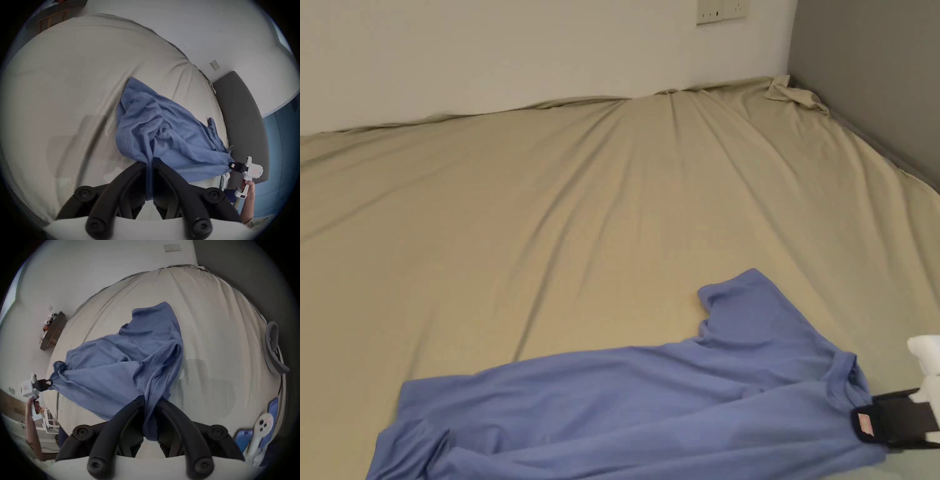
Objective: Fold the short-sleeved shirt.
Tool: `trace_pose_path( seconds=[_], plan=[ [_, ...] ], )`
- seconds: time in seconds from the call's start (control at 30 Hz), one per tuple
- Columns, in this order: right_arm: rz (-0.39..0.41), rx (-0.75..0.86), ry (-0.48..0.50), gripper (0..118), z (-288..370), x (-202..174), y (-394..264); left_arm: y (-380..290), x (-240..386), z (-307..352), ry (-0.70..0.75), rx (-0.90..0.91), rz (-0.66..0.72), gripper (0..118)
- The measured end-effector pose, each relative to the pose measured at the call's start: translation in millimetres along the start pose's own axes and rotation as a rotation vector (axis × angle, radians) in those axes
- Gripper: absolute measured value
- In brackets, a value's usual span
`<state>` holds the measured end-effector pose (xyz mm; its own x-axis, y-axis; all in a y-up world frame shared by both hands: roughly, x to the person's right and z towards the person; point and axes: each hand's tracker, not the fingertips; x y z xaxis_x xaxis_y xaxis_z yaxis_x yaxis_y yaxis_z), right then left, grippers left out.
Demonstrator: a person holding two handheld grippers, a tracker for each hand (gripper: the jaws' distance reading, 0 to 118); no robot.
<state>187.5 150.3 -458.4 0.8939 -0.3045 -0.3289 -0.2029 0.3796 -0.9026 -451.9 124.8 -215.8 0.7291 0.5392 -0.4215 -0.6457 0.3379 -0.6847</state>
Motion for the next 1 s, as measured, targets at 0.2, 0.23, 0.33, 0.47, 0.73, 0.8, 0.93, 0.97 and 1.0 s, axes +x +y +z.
trace_pose_path(
  seconds=[0.2,0.23,0.33,0.47,0.73,0.8,0.93,0.97,1.0],
  plan=[
    [0.008,-0.148,-0.059,15,-10,-2,-67,-66,-18,18,0.009,-0.083,0.053,4],
    [-0.002,-0.163,-0.058,15,-17,-5,-78,-77,-21,14,0.023,-0.111,0.066,4],
    [-0.04,-0.171,-0.063,15,-45,14,-93,-99,-41,-2,0.053,-0.167,0.156,4],
    [-0.064,-0.175,-0.029,15,-52,22,-88,-104,-47,-23,0.059,-0.148,0.145,4],
    [-0.148,-0.056,0.197,118,4,21,-63,-81,-9,30,0.033,-0.046,0.035,118],
    [-0.166,0.088,0.25,118,38,11,-36,-56,11,39,-0.031,0.135,0.04,118],
    [-0.017,0.311,0.064,118,73,-70,-12,-28,59,53,-0.028,0.221,-0.069,118],
    [0.031,0.328,0.019,111,74,-86,-10,-26,67,49,-0.009,0.207,-0.08,118],
    [0.098,0.336,-0.03,81,47,-59,-12,-27,74,42,0.025,0.156,-0.095,113]
  ],
)
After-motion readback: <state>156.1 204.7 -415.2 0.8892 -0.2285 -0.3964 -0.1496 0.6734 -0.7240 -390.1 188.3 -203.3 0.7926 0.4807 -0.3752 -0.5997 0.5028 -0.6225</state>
